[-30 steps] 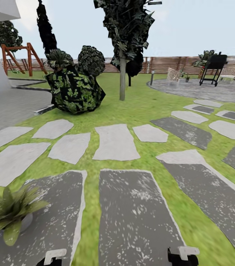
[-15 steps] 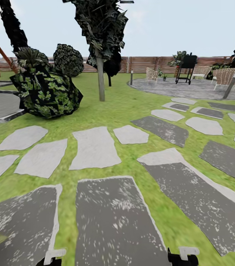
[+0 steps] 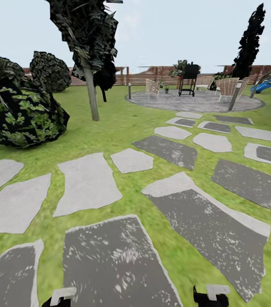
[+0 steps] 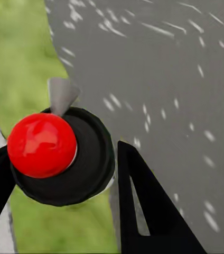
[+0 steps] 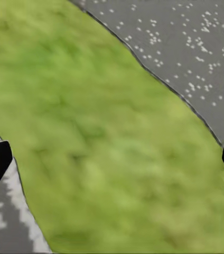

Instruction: Pick up the pesticide atomizer in the garden and spray insectifuge to fully cover both potted plants in the garden.

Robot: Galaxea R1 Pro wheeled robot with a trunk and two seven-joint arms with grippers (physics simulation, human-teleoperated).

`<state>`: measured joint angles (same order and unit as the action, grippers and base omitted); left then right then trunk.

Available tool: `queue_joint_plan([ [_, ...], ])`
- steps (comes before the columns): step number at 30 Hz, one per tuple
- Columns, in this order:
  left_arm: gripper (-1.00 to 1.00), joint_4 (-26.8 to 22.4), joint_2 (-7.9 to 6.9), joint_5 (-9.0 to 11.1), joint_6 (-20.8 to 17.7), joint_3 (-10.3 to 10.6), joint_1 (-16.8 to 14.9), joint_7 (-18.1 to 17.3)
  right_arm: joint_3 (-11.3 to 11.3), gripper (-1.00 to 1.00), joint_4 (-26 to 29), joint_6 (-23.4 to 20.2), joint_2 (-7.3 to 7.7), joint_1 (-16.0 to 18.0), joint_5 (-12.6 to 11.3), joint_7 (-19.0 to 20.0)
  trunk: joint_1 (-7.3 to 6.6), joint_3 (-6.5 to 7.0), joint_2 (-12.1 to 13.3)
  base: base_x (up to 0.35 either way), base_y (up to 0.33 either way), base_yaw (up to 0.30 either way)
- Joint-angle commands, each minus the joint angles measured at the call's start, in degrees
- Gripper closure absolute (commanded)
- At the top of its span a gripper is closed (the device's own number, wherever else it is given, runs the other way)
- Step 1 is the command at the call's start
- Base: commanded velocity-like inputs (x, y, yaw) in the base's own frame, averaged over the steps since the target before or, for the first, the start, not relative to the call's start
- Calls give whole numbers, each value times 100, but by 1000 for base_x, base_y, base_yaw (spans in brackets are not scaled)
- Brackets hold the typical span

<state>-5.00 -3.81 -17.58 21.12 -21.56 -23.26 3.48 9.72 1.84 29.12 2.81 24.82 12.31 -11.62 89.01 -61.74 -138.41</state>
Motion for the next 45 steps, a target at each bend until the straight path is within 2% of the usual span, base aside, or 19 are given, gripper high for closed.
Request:
queue_joint_plan([
  [1, 100, 8, -2, -61, 23, -23, -3, 30, 38, -100, -9, 15, -3, 5, 61, -24, 2, -5, -2, 337, 0, -300],
  [20, 100, -1, -6, -79, 23, -15, 67, 31, 38, -100, -9, 15, -1, 5, 61, -25, 2, -5, -2, 337, 0, -283],
  [45, 100, -1, -1, -79, 25, -15, 80, 30, 38, -100, -9, 15, 16, 5, 70, -30, 2, -5, -2, 325, -75, -4],
])
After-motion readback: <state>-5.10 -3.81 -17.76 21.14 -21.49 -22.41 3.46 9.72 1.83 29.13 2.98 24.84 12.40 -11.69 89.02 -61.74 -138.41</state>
